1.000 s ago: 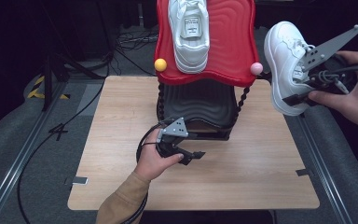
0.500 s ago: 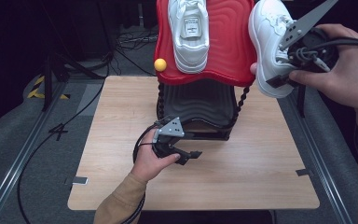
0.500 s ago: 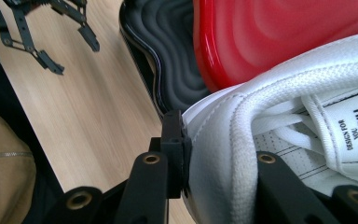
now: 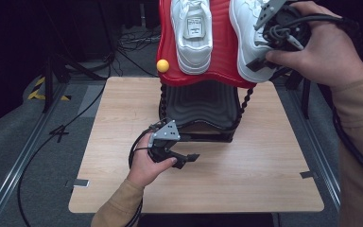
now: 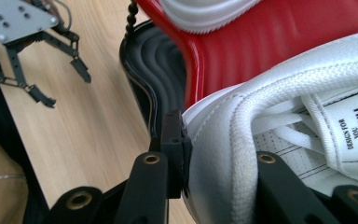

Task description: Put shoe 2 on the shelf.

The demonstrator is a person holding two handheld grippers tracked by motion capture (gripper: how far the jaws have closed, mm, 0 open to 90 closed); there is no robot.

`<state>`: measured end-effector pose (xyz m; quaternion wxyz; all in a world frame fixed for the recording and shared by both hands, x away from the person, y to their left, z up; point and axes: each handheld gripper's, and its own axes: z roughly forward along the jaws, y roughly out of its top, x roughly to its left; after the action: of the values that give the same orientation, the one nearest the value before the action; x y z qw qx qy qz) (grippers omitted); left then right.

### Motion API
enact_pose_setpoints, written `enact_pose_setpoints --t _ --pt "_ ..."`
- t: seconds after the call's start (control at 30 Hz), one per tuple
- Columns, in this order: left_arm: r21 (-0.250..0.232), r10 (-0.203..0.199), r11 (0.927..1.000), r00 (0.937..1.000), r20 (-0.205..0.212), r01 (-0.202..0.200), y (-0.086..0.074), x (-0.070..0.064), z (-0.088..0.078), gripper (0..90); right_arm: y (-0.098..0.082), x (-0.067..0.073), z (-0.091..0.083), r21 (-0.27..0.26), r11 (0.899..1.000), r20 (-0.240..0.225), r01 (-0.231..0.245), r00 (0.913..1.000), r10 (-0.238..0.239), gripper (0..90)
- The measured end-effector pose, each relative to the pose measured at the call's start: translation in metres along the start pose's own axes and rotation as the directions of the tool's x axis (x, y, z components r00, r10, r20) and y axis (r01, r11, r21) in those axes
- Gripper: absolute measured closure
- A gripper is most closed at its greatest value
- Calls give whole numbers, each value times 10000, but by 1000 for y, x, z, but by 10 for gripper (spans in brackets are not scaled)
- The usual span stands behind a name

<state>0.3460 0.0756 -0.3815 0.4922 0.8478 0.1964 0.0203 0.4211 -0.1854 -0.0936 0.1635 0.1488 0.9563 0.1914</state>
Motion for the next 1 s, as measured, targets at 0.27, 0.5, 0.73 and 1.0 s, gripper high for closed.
enact_pose_setpoints --t 0.27,0.5,0.73,1.0 --pt "-25 -74 10000 9999 -77 74 -4 2 -4 311 21 -13 14 -209 9998 58 -69 10000 70 760" --pt "-61 -127 9999 9999 -95 127 -5 3 -6 311 32 -21 35 -191 9998 186 34 9998 -30 760" --pt "-7 -150 9999 9999 -19 150 -5 5 -2 311 37 -17 46 -351 9985 282 411 9988 -402 758" --pt "64 -98 9999 9999 41 98 -4 6 3 311 36 -14 60 -474 9984 270 321 9992 -309 746"
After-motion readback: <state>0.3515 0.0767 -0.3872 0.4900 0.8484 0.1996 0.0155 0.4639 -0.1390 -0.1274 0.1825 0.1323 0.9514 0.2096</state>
